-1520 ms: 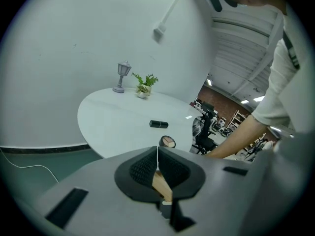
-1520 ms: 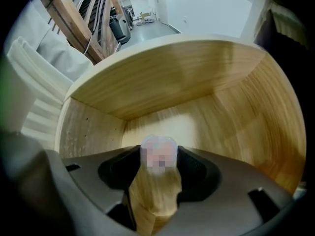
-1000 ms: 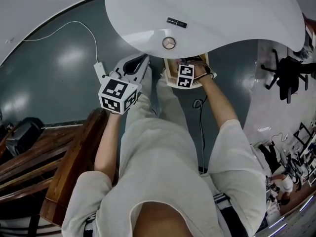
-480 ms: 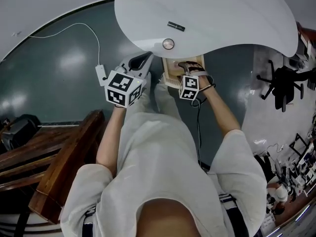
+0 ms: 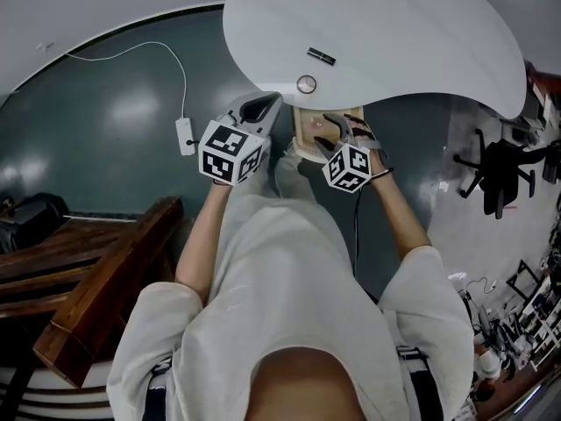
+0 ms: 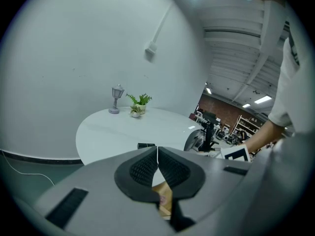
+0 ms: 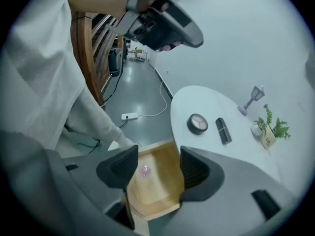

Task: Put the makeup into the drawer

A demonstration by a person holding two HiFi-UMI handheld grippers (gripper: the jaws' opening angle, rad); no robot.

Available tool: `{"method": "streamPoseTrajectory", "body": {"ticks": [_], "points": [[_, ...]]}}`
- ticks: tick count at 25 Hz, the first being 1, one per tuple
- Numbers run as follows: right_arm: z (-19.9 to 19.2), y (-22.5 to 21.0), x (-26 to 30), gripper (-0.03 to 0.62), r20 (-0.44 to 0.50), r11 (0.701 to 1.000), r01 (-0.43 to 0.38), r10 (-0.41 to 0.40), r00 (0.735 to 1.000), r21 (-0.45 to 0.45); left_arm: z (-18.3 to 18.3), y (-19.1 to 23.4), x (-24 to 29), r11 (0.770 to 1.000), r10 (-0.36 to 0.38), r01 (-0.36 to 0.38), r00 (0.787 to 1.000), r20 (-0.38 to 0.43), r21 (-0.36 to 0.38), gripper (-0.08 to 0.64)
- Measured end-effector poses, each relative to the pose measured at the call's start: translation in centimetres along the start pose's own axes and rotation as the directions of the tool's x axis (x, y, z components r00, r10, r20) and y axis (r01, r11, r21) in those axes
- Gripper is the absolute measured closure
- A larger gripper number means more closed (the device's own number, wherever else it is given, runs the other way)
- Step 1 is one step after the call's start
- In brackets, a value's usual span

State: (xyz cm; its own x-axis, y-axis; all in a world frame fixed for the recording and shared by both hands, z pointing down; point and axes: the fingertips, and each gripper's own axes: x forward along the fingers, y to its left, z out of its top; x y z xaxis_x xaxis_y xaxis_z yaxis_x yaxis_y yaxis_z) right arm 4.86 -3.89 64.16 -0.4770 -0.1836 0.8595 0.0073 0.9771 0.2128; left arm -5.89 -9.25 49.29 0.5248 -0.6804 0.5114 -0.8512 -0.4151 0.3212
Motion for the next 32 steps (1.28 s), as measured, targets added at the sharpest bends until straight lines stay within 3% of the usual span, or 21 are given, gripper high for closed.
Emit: {"method": "streamPoseTrajectory", "body": {"ticks": [6, 12, 19, 32], "points": [[2.8, -4.4, -0.7, 0.331, 0.065, 0.995, 0.063, -0.068, 0.996, 0.075, 0.1, 0.5, -1.2, 1.000, 0.029, -0.029, 1.000, 0.011, -0.008, 0.546], [4.5, -8.1, 0.6, 0.336, 0.086, 0.991, 0.072, -0.082, 0.993, 0.115, 0.4, 1.4, -2.2, 0.998, 0.063, -0.063, 0.998, 0.023, -0.020, 0.546], [5.6, -10.2, 3.2, 0.339, 0.100, 0.978, -0.011, -0.010, 0.995, 0.207, 0.0, 3.3, -3.1, 0.993, 0.109, -0.107, 0.994, 0.028, -0.056, 0.546], [5.6, -9.7, 5.7, 0.370, 0.055, 0.971, -0.118, 0.109, 0.993, 0.207, -0.3, 5.5, -3.7, 0.986, 0.143, -0.140, 0.989, 0.024, -0.092, 0.546]]}}
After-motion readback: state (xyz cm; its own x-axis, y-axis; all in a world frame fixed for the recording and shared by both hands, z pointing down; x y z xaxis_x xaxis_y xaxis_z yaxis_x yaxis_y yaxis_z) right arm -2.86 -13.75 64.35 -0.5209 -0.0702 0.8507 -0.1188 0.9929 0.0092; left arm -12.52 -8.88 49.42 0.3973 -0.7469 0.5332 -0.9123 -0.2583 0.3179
